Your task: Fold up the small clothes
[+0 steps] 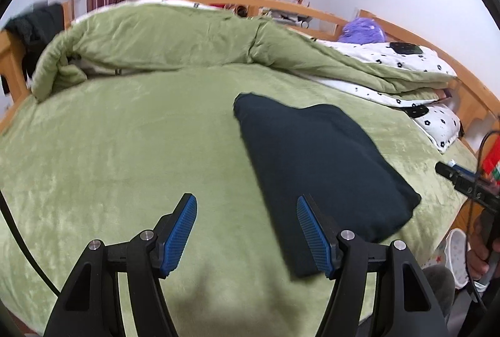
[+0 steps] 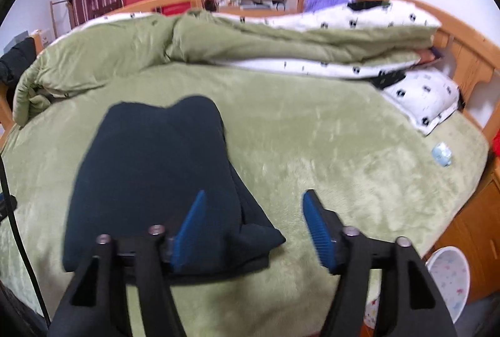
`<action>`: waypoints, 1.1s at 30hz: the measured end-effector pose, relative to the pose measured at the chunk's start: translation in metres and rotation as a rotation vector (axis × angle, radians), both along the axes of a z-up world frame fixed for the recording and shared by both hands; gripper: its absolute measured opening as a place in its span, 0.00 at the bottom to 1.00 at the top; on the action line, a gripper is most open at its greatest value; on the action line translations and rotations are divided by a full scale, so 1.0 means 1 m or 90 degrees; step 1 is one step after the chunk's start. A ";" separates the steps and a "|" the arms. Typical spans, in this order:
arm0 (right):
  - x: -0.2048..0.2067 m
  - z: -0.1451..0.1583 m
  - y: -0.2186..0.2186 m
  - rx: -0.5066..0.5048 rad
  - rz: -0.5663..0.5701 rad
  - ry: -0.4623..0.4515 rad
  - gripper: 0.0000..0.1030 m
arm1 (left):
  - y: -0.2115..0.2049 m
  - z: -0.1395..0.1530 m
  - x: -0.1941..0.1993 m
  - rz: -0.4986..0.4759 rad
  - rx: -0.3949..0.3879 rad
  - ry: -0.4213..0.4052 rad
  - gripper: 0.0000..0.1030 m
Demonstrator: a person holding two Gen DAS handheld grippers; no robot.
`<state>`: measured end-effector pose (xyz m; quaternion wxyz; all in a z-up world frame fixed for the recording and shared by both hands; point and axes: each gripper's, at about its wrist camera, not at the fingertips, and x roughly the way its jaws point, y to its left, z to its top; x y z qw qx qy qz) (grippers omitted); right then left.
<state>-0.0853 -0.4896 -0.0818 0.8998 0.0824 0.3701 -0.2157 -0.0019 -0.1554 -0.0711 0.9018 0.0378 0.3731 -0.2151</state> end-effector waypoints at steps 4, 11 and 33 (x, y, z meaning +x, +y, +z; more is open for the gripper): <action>-0.023 0.028 0.018 0.004 0.005 -0.023 0.72 | -0.007 0.024 -0.031 -0.007 0.017 -0.026 0.71; -0.061 0.054 0.047 0.018 0.024 -0.040 0.89 | -0.005 0.057 -0.074 0.002 0.050 -0.078 0.85; -0.122 0.074 0.069 -0.009 0.022 -0.053 0.94 | 0.021 0.084 -0.118 0.048 0.032 -0.115 0.85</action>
